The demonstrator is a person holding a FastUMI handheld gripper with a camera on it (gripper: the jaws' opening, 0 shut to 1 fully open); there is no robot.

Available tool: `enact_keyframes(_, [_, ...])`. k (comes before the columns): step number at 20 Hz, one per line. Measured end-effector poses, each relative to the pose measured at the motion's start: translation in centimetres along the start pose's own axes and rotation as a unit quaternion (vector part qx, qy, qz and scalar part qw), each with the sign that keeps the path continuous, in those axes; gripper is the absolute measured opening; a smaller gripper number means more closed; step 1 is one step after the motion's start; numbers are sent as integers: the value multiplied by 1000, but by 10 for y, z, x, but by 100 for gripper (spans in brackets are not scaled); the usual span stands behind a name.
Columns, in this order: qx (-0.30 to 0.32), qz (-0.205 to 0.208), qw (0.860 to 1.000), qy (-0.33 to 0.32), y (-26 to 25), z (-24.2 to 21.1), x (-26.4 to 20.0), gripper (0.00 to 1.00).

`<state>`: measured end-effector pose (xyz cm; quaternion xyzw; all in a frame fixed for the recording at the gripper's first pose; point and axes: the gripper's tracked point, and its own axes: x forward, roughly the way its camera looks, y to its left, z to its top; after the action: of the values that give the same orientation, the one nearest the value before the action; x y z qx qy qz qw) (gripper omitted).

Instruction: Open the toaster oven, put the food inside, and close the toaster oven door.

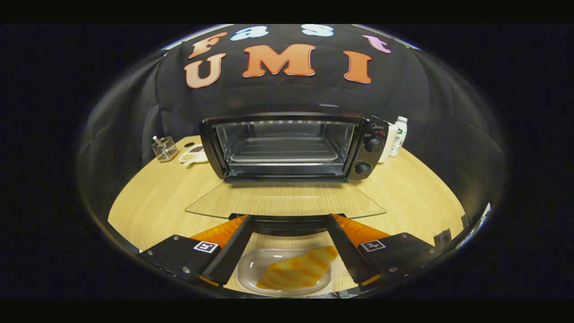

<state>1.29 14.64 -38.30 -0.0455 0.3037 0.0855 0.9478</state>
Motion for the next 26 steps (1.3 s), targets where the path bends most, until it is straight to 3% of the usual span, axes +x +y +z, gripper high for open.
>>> enact_keyframes(7, [3,0,999,39,1,-37,13,99])
enact_keyframes(15, [23,-18,999,43,-3,-39,-5,99])
enact_keyframes(20, [62,-60,996,34,-10,-36,-37,99])
enact_keyframes(26, [127,-119,983,51,-3,-63,-61,99])
